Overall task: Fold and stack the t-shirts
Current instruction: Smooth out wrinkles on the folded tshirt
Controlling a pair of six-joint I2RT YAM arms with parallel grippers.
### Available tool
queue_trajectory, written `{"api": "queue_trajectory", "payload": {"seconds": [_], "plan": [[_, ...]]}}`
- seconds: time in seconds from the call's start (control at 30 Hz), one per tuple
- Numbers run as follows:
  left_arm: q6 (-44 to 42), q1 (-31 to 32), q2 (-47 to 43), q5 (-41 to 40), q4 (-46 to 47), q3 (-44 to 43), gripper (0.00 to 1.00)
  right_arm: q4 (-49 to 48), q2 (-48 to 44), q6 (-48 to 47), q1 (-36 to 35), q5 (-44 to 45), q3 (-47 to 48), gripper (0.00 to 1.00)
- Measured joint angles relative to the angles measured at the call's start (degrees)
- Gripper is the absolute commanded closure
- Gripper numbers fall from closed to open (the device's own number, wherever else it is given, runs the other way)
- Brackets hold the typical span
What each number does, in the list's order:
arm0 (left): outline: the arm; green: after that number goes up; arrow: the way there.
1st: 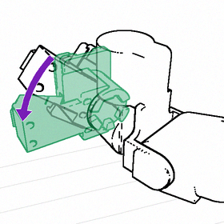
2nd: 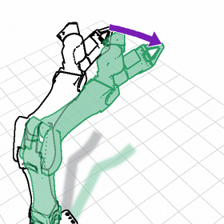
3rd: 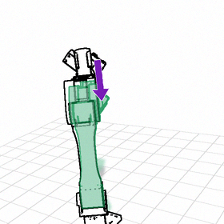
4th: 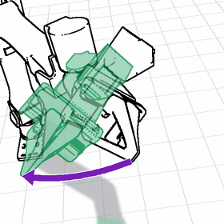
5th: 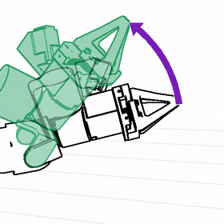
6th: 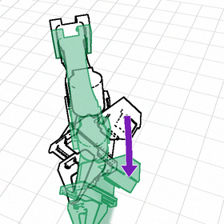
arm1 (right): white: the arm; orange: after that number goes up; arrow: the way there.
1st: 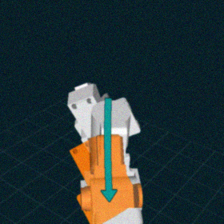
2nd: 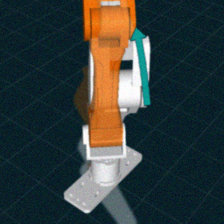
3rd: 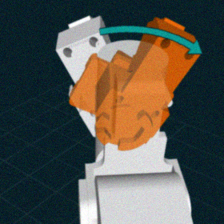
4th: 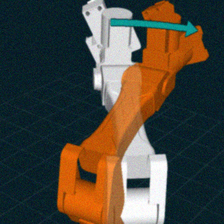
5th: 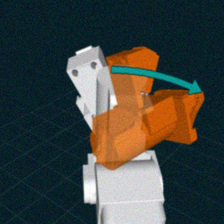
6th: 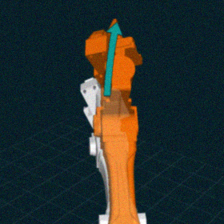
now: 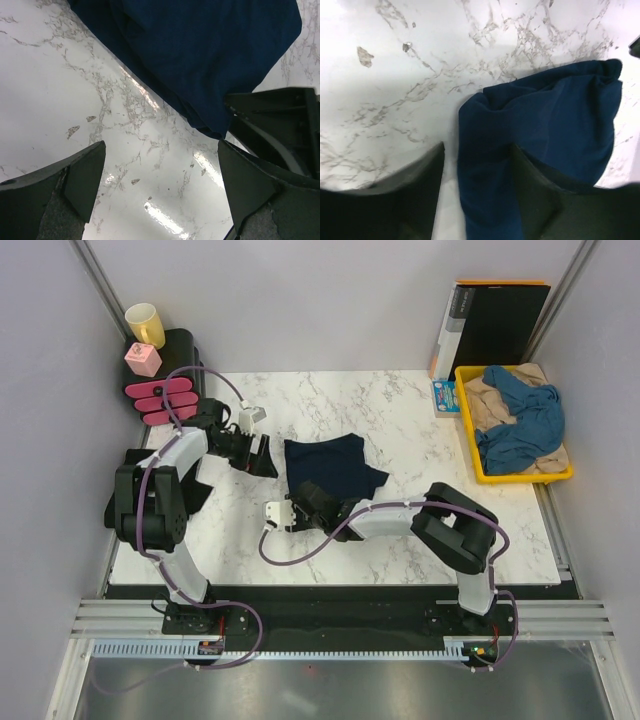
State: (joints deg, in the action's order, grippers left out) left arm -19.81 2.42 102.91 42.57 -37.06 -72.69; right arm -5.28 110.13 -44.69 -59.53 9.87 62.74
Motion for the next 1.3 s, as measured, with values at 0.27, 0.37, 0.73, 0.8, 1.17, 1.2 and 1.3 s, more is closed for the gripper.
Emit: {"api": "queue_trajectory", "payload": {"seconds": [0.27,0.37,0.73,0.8,1.17,1.2,1.3], "plan": [[0.0,-0.8,0.3,1.5,0.0,-0.6,0.00,0.4,1.2,2.6,0.0,1.3,0.0,1.00],[0.0,-0.8,1.3,2.3,0.0,-1.9,0.00,2.3,-0.1,4.2,0.0,1.2,0.0,1.00],[-8.6,-0.8,3.4,2.6,-0.6,-5.3,0.00,8.0,-5.2,10.6,4.3,-2.1,3.7,1.00],[-12.2,-0.8,3.3,2.7,-0.4,-5.0,0.00,8.4,-5.2,10.9,4.4,-2.3,3.8,1.00],[-43.6,0.4,-3.5,5.0,1.7,6.3,0.00,10.3,-5.2,11.1,4.4,-2.8,3.9,1.00],[-46.8,0.6,-4.4,5.6,2.7,7.6,0.00,10.5,-5.2,11.1,4.4,-2.9,4.0,1.00],[-55.4,1.0,-7.3,7.0,7.1,12.6,0.00,10.8,-5.2,11.1,4.7,-3.4,4.4,1.00]]}}
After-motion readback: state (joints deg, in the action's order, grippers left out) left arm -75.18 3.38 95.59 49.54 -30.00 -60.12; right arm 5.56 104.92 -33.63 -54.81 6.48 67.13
